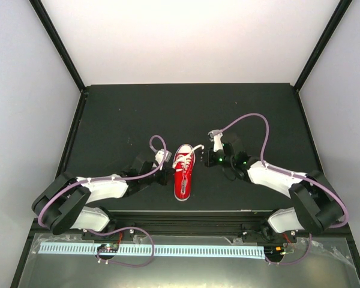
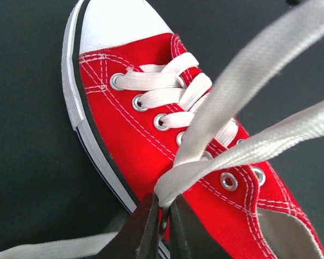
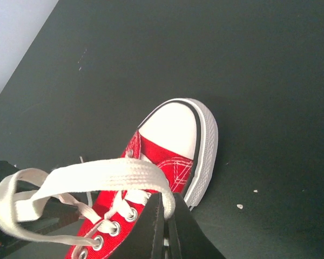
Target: Tie the shoes
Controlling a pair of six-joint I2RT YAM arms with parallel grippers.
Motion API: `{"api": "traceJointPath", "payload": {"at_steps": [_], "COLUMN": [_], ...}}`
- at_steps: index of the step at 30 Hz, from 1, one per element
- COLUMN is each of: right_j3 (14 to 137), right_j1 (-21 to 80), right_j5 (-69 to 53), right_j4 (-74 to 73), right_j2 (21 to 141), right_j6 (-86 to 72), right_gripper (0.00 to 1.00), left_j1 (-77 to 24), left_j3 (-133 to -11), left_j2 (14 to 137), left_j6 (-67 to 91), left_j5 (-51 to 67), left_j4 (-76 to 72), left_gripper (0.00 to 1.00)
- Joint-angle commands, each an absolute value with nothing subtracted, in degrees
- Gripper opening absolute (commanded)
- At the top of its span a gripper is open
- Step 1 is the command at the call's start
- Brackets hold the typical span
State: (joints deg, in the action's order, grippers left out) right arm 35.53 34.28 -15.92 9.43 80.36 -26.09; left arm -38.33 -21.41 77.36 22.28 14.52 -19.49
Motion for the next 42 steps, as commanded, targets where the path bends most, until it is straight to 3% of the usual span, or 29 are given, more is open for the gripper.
{"api": "traceJointPath", "payload": {"at_steps": [1,10,17,26,42], "right_j3": [34.93,29.55,25.36,21.31,15.81], "right_j1": [33.89,29.01,16.28,-1.51,-5.42], "right_j5": [-12.17,-9.83,-8.77,-13.83,-12.66], "right_j4": [7.90,5.35,-4.19,-11.51,-12.44], "right_j2": [77.26,69.55,59.83,50.22,50.64], "right_j6": [-26.63,-29.87,-32.80,-32.41,-37.63], "right_gripper": [0.02,0.02,0.02,0.02,0.02], "left_j1": [-38.61,-38.46,-35.12,-31.44,-21.35], "left_j3": [-23.22,-23.11,-23.12,-22.25,-21.46], "left_j2": [76.62,74.03,69.58,68.40,66.45], "left_j6": [23.30,24.53,24.63,23.98,30.39], "left_j5": [11.67,6.77,3.98,11.30,8.96], "left_j4": [-17.93,-13.00,-6.07,-4.39,2.26], "left_gripper": [0.05,0.01,0.02,0.02,0.02]}}
